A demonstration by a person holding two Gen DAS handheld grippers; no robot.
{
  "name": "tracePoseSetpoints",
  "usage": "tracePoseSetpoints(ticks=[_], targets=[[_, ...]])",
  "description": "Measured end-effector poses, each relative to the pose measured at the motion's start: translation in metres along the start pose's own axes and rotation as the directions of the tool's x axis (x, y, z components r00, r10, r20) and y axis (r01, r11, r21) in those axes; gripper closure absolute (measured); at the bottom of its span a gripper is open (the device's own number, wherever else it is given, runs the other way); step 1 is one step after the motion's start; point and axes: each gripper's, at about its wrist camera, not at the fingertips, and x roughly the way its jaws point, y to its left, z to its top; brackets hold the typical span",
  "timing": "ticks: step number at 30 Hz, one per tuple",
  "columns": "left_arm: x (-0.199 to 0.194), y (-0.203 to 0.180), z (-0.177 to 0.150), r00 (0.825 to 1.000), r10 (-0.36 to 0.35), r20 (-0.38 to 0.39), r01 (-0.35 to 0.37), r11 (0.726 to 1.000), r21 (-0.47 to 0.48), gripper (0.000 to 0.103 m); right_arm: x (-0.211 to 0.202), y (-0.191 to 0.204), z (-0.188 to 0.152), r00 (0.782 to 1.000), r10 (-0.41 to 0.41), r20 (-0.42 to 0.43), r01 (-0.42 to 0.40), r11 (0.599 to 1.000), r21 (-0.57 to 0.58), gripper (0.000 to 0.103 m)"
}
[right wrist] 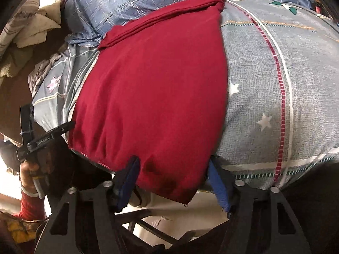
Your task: Fold small clothes
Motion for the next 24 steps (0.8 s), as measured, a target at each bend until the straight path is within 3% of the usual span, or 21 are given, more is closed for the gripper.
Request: tracePoseSetpoints(ticks=[6,9,11,15,18,20,24], targets=[[0.001,0.012,0.003,0.999,-0.035,0.002,0.035,0.998,-0.052,0.020,0.001,-0.003,0.003,0.999,0.047,-0.022,-0.047,0.999,0.018,0.044],[0.002,0.010,0.003,1.000,-0.028,0.004,0.028,0.998,-0.059,0.020,0.004,-0.003,0.004,0.998,0.055,-0.007,-0.055,0.998,0.029,0.040],[0.003,0.008,0.002,1.000,-0.016,0.001,0.016,0.999,-0.043,0.020,0.004,-0.003,0.003,0.997,0.078,0.014,-0.078,0.996,0.049,0.031],[0.005,0.004,0.002,1.000,0.005,-0.006,-0.005,1.000,-0.026,0.020,0.005,0.006,0.002,0.999,0.029,0.024,-0.028,1.000,-0.007,0.032],[0.004,0.002,0.002,1.000,0.012,-0.012,-0.012,1.000,-0.019,0.021,0.004,0.008,0.001,0.999,-0.001,0.034,0.002,1.000,-0.025,0.050],[0.004,0.001,0.002,1.000,0.012,-0.018,-0.012,1.000,-0.018,0.021,0.004,0.006,0.002,0.999,0.044,0.015,-0.043,0.999,-0.016,0.081],[0.004,0.002,0.001,1.000,0.005,-0.025,-0.005,1.000,-0.022,0.021,0.004,0.007,0.004,0.995,0.098,-0.001,-0.098,0.995,-0.016,0.084]])
